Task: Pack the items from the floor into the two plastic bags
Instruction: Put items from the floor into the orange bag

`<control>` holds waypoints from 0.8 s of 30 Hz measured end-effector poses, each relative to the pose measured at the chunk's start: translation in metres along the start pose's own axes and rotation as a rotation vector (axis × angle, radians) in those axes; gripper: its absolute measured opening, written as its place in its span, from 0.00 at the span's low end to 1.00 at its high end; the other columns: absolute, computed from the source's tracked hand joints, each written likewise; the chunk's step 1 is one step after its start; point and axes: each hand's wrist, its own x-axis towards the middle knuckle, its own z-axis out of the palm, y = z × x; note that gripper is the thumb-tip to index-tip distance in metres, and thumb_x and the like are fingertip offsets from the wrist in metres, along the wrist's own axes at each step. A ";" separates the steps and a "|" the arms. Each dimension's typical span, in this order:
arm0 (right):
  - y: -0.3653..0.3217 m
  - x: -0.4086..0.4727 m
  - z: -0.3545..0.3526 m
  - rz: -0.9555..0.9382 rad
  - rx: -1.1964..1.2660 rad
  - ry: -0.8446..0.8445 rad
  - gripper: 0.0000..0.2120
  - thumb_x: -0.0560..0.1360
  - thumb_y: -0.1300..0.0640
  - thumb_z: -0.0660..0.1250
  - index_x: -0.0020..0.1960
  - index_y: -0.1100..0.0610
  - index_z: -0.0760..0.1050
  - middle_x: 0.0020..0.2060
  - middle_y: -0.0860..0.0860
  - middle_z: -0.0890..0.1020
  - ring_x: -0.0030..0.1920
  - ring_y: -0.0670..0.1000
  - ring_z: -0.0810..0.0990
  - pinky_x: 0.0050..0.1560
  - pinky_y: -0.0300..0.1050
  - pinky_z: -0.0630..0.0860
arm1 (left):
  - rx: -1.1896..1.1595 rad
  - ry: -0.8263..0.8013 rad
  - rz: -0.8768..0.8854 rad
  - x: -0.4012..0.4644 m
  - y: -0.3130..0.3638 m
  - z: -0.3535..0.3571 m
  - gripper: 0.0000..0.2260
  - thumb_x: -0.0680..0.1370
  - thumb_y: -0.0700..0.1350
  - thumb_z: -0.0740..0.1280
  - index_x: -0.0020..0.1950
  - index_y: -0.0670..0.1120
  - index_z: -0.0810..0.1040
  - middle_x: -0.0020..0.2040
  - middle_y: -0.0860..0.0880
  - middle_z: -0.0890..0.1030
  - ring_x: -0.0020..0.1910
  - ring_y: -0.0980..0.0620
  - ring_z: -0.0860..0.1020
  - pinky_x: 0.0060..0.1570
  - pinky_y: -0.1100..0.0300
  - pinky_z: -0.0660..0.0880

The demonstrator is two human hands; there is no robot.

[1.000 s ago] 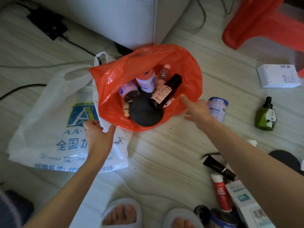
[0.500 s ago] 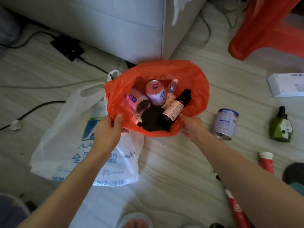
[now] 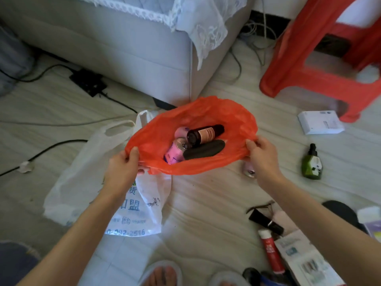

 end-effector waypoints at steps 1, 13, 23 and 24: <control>-0.001 -0.005 -0.008 -0.001 -0.034 0.004 0.08 0.77 0.63 0.59 0.44 0.56 0.76 0.35 0.50 0.77 0.36 0.48 0.75 0.40 0.35 0.77 | 0.007 -0.001 -0.013 -0.007 -0.001 0.001 0.13 0.81 0.44 0.57 0.39 0.48 0.74 0.24 0.54 0.80 0.27 0.58 0.79 0.32 0.64 0.78; 0.035 -0.040 -0.044 0.206 -0.128 -0.035 0.09 0.76 0.60 0.63 0.46 0.67 0.76 0.42 0.62 0.81 0.42 0.57 0.80 0.37 0.43 0.77 | 0.761 -0.012 0.123 -0.030 0.003 0.011 0.26 0.75 0.45 0.66 0.70 0.42 0.61 0.65 0.38 0.69 0.62 0.38 0.69 0.58 0.45 0.67; 0.050 -0.043 -0.051 0.209 -0.264 -0.103 0.07 0.76 0.59 0.64 0.45 0.62 0.77 0.43 0.58 0.82 0.44 0.55 0.81 0.40 0.43 0.78 | 0.875 0.015 0.474 0.016 0.018 0.064 0.09 0.77 0.43 0.59 0.52 0.39 0.74 0.49 0.39 0.78 0.45 0.37 0.76 0.42 0.47 0.71; 0.051 -0.042 -0.052 0.196 -0.274 -0.097 0.06 0.76 0.59 0.64 0.44 0.61 0.76 0.42 0.57 0.82 0.43 0.55 0.81 0.41 0.44 0.79 | 0.810 0.069 0.488 0.021 0.022 0.062 0.08 0.77 0.42 0.59 0.51 0.39 0.75 0.48 0.38 0.79 0.45 0.36 0.76 0.42 0.47 0.71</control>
